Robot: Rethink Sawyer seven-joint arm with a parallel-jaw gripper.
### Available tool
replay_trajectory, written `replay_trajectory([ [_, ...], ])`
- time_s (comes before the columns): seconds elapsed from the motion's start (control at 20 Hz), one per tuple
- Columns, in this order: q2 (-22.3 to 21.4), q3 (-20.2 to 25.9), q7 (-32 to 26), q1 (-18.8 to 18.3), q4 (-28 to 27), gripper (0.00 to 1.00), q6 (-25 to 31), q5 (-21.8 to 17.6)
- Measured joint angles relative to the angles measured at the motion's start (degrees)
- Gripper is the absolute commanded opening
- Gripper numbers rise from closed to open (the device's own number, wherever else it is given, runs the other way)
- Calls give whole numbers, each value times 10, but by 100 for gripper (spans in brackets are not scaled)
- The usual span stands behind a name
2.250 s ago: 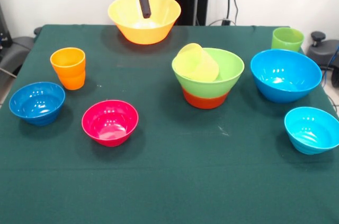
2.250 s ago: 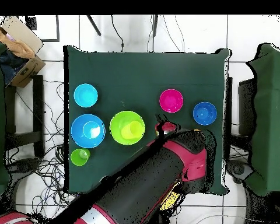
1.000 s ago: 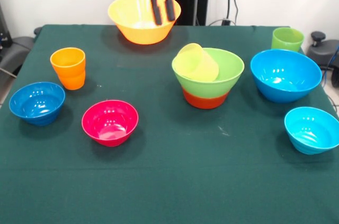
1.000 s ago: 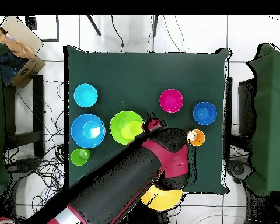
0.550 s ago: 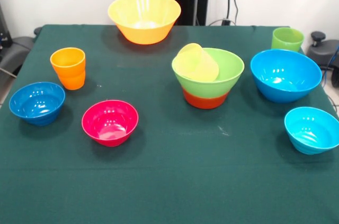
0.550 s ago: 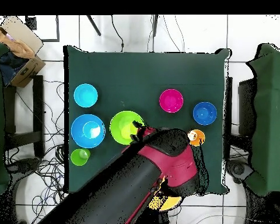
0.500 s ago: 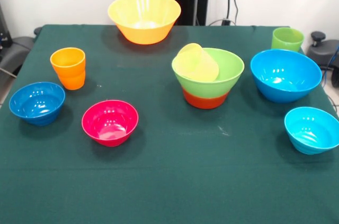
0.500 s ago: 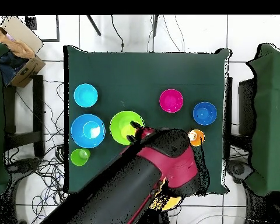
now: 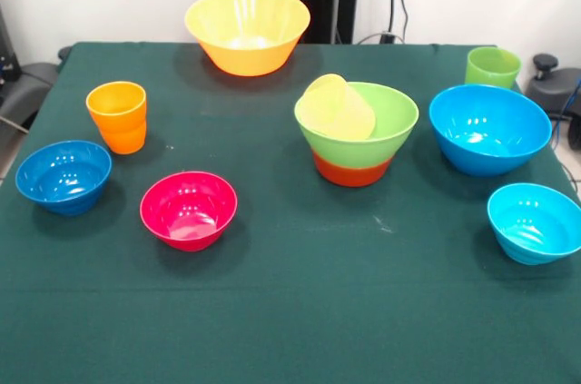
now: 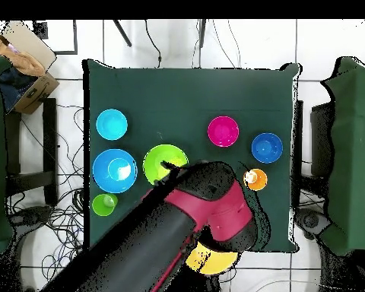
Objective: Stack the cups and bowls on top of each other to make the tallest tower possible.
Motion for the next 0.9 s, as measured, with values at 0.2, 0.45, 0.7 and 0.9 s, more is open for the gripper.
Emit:
replay_trajectory([
  [0.2, 26, -9, 11, 40, 2, 100, 0, -47],
  [0.45, 71, -17, 35, 123, 24, 100, -6, -109],
  [0.7, 112, -19, 85, 208, 64, 100, -18, -131],
  [0.9, 132, -25, 123, 243, 86, 100, -23, -136],
])
